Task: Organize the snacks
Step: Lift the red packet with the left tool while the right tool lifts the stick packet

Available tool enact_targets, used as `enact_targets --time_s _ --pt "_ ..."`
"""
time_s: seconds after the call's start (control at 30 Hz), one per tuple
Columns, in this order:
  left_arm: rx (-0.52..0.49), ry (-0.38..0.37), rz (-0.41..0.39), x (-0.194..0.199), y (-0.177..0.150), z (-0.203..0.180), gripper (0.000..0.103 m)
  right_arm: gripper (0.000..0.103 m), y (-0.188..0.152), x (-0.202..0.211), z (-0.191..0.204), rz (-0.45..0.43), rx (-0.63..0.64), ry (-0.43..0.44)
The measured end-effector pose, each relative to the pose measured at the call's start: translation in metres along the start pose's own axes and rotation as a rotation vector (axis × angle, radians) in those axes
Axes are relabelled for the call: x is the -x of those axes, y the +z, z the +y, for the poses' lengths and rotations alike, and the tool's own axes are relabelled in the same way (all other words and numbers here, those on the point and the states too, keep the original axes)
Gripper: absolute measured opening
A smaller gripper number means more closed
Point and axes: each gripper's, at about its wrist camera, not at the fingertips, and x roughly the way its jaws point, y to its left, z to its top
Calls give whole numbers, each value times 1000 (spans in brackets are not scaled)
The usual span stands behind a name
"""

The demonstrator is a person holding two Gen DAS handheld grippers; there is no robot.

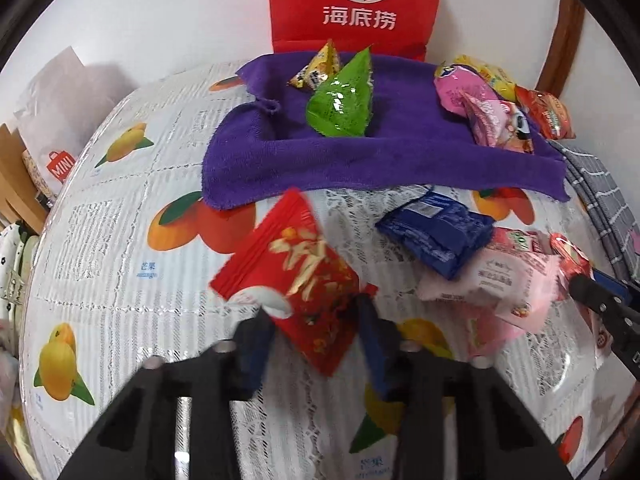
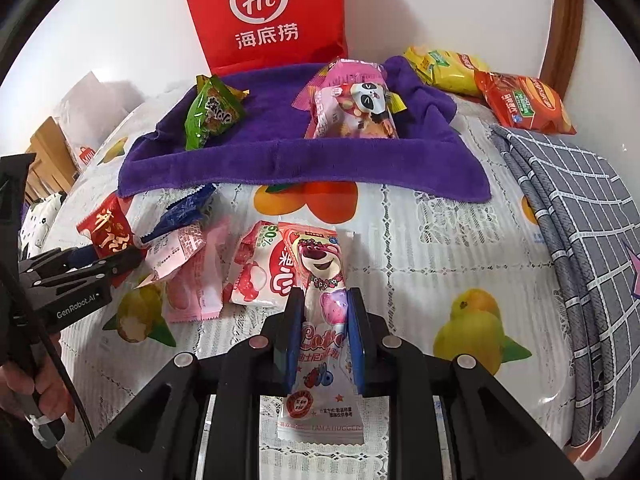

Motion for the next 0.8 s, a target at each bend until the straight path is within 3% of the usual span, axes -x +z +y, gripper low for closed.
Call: enact_targets --time_s 0.17,0.8 --pt "4 -46 3 4 -3 -1 18 21 0 3 -2 -2 -9 2" --pt "3 -59 -115 72 18 0 17 21 22 63 -1 -103 -22 28"
